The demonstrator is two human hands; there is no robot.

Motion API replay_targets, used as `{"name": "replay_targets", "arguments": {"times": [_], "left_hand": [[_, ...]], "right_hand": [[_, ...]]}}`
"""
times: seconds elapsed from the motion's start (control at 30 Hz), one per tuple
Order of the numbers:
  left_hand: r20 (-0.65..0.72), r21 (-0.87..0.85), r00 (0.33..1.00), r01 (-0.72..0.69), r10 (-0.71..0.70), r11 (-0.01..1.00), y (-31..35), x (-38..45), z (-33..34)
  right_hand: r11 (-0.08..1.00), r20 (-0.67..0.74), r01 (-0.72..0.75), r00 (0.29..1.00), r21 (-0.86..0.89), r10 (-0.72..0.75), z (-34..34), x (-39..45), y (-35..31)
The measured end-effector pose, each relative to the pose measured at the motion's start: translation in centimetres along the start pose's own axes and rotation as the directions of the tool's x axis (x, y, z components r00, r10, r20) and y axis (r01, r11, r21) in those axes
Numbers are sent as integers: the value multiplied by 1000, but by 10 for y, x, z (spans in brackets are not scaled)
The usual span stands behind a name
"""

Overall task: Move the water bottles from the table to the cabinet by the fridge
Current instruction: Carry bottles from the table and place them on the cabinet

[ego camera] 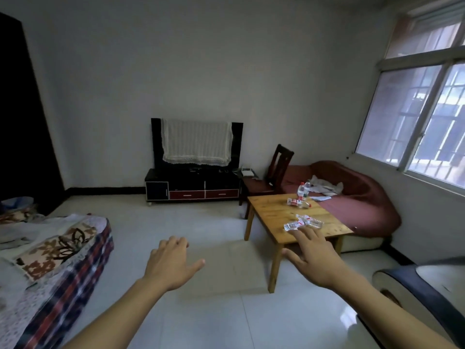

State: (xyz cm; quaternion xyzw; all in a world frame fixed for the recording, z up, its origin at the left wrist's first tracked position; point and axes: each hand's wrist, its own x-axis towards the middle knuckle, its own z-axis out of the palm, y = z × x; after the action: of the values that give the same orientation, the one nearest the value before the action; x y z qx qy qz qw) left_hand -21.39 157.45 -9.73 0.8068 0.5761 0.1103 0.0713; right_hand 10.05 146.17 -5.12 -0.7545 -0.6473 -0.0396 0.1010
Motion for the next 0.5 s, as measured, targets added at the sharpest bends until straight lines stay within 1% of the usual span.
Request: {"name": "replay_targets", "arguments": {"times": [0.1, 0.23, 0.33, 0.4, 0.5], "left_hand": [[6, 25, 999, -34, 34, 999, 19, 57, 3], [-40, 61, 995, -94, 97, 994, 49, 139, -16], [-88, 11, 988, -125, 126, 992, 66, 199, -23], [-69, -23, 988, -142, 141, 990, 77, 230, -16], [-6, -36, 985, -170, 170, 985, 90, 278, 2]], "right_hand": [[999, -14, -29, 999, 20, 30, 13, 44, 26], [990, -22, -97, 995, 105, 100, 12, 107, 60], [983, -73, -126, 988, 131, 136, 9, 147, 82], [977, -84, -156, 982, 146, 169, 12, 169, 94], [966, -79, -206, 972, 155, 220, 22, 197, 112]]}}
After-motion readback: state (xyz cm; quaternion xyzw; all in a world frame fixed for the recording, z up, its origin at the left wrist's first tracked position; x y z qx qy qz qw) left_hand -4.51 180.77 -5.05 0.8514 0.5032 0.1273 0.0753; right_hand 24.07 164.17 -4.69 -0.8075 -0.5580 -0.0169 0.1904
